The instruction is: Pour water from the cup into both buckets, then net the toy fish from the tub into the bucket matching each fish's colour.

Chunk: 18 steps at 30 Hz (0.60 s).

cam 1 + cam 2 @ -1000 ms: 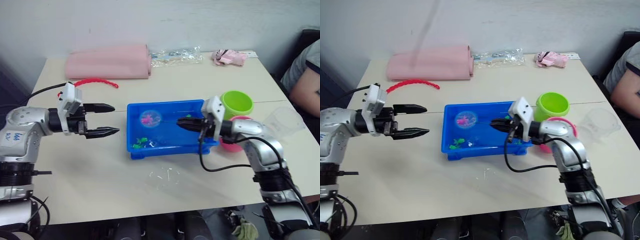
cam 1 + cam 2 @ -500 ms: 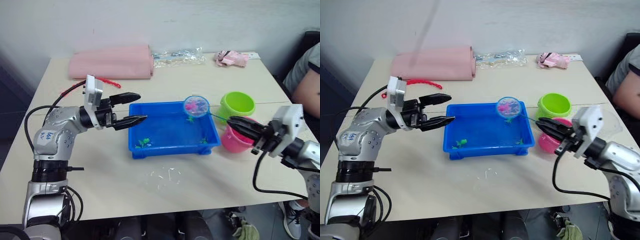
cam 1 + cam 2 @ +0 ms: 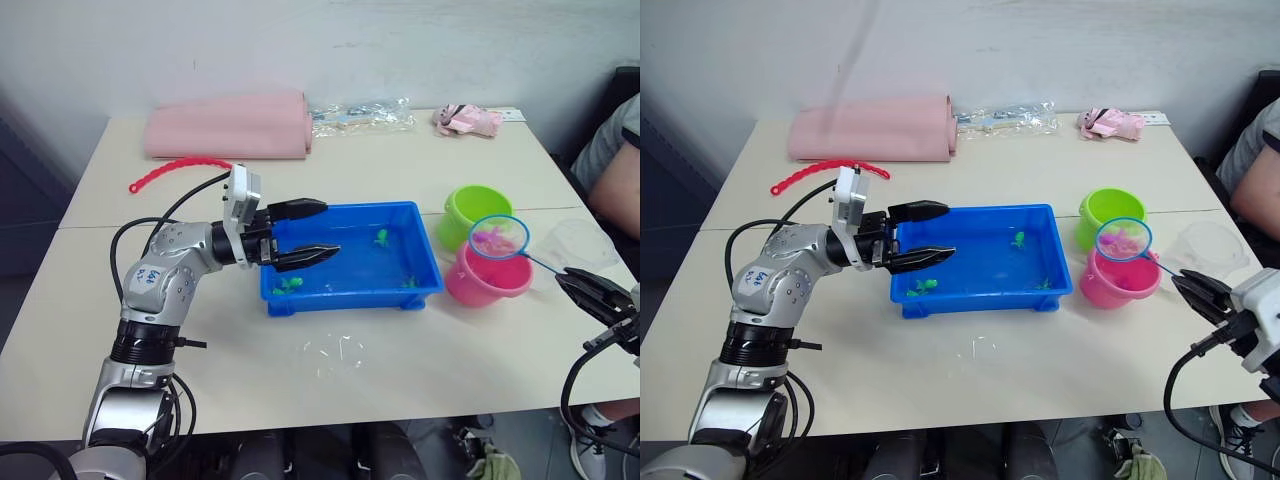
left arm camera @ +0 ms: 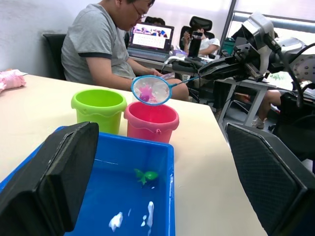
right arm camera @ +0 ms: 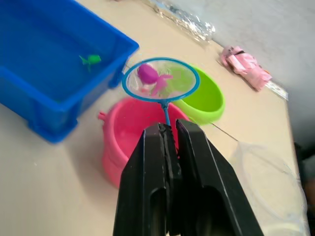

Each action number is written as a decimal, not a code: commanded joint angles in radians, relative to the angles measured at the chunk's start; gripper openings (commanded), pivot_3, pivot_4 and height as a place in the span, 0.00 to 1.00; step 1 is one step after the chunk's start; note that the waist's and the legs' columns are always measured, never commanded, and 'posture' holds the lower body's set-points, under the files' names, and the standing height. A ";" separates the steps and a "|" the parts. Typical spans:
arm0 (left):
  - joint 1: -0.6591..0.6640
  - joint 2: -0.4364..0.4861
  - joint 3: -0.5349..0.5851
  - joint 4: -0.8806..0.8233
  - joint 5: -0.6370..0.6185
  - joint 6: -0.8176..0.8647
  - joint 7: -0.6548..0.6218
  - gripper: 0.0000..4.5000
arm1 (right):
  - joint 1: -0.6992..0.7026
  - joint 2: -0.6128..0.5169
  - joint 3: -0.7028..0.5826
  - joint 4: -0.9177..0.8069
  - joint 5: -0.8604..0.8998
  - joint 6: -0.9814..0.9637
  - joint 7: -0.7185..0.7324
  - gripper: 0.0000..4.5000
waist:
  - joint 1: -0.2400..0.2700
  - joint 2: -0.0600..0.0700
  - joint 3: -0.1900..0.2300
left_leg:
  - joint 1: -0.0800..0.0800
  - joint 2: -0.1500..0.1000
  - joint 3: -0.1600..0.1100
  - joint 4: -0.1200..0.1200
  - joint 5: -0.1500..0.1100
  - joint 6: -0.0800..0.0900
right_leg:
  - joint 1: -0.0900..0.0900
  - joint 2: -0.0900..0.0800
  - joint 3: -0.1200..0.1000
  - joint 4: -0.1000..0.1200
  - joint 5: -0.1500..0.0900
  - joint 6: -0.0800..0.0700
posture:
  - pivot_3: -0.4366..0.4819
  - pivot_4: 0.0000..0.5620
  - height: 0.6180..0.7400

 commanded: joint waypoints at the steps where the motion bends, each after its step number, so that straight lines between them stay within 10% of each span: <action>1: 0.007 0.001 0.012 -0.031 -0.005 -0.018 -0.003 0.99 | 0.030 -0.075 0.015 0.123 -0.254 -0.281 -0.033 0.00 | 0.000 0.000 0.000 | 0.000 0.000 0.000 0.000 0.000 0.000 | 0.000 0.000 0.000 0.000 0.000 0.000 | 0.48 0.27 1.00; 18: 0.043 0.000 0.033 -0.061 -0.027 -0.021 0.000 0.99 | 0.077 -0.292 0.019 0.495 -0.647 -1.039 -0.137 0.00 | -0.008 0.000 0.000 | 0.009 0.000 -0.001 -0.003 0.000 0.000 | 0.011 -0.001 -0.001 -0.006 0.000 0.000 | 0.48 0.27 1.00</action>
